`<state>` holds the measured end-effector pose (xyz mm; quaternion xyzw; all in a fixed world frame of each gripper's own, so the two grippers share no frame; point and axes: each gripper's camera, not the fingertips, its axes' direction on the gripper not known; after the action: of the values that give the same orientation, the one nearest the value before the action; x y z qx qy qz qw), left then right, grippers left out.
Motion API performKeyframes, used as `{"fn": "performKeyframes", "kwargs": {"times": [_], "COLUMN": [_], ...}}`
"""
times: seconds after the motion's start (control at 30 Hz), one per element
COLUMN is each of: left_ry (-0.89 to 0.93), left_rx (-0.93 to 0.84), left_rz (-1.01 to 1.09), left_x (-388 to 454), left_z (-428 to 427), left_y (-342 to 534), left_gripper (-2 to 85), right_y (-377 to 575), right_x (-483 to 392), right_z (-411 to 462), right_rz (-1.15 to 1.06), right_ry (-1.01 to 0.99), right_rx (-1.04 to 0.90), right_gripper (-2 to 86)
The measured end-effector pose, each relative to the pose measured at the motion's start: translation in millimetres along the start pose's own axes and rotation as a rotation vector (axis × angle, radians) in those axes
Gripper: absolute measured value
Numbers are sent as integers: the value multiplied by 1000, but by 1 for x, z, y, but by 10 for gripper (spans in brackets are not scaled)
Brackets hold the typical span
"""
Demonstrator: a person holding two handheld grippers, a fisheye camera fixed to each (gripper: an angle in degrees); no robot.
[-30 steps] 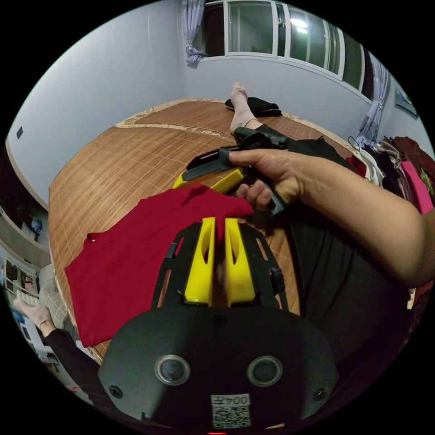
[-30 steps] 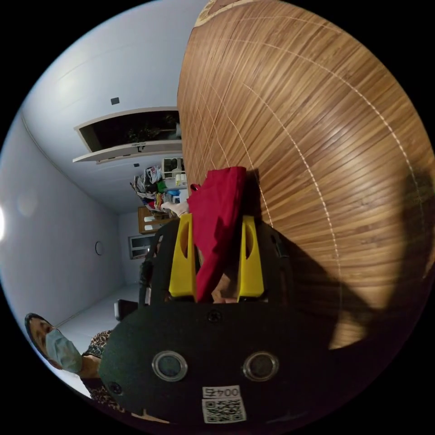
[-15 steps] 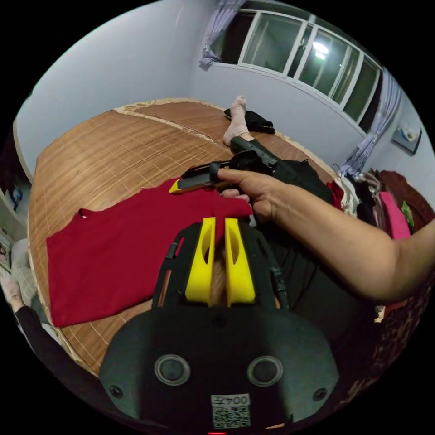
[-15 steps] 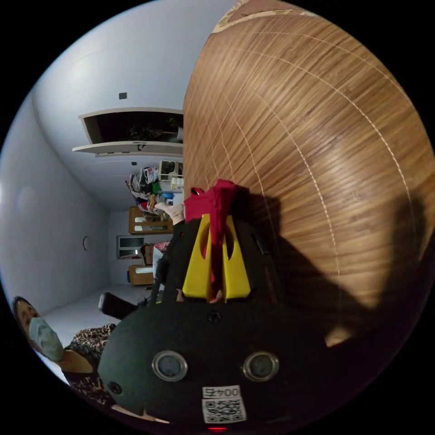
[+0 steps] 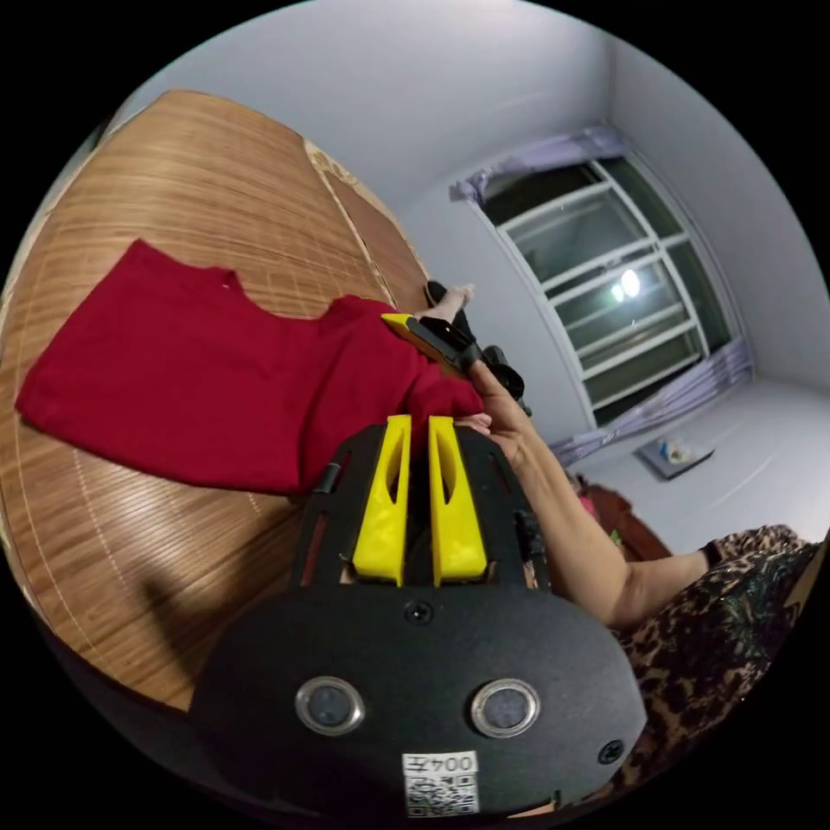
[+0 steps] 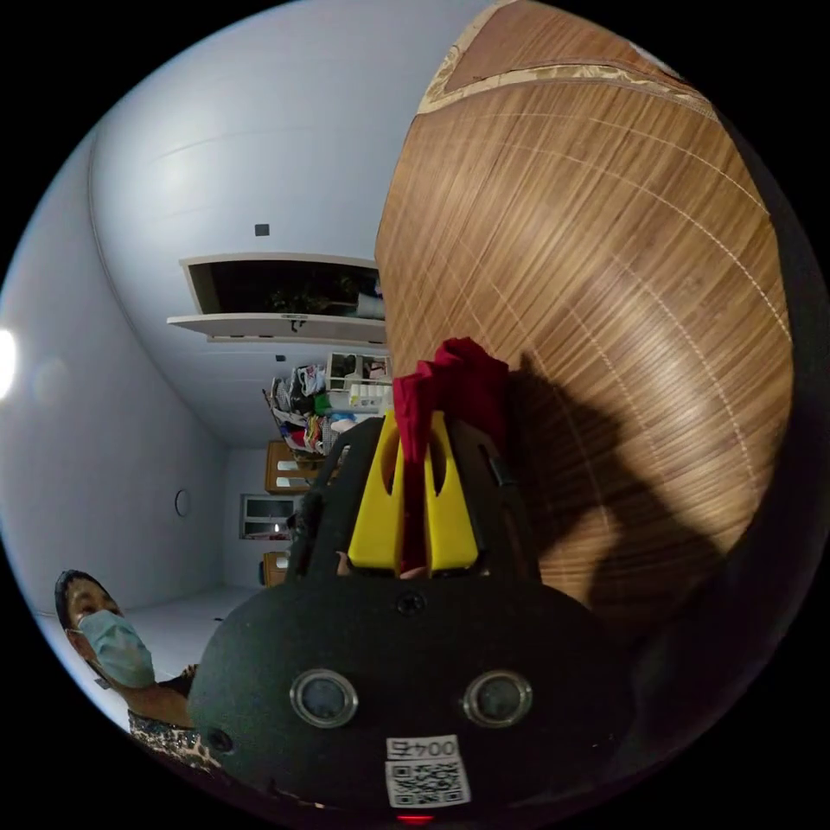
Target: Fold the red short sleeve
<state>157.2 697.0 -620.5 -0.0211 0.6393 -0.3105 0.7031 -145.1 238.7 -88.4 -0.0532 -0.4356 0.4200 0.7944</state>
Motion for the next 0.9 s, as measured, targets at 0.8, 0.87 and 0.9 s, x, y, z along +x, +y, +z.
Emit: {"fn": "performKeyframes", "kwargs": {"times": [0.8,0.87,0.9], "left_ry": [34,21,17], "left_rx": [263,273,276], "left_rz": [-335,-358,-364], "left_x": [-242,-255,-258], "left_z": [-286,-301,-304], "left_y": [-31,-30,-30], "left_gripper": [26,26,26], "right_y": [35,40,42], "right_x": [-70,-68,-67], "right_z": [267,284,289], "right_rz": [-90,-94,-96], "right_ry": [365,384,390], "right_rx": [-73,-81,-83], "right_gripper": [40,40,40]}}
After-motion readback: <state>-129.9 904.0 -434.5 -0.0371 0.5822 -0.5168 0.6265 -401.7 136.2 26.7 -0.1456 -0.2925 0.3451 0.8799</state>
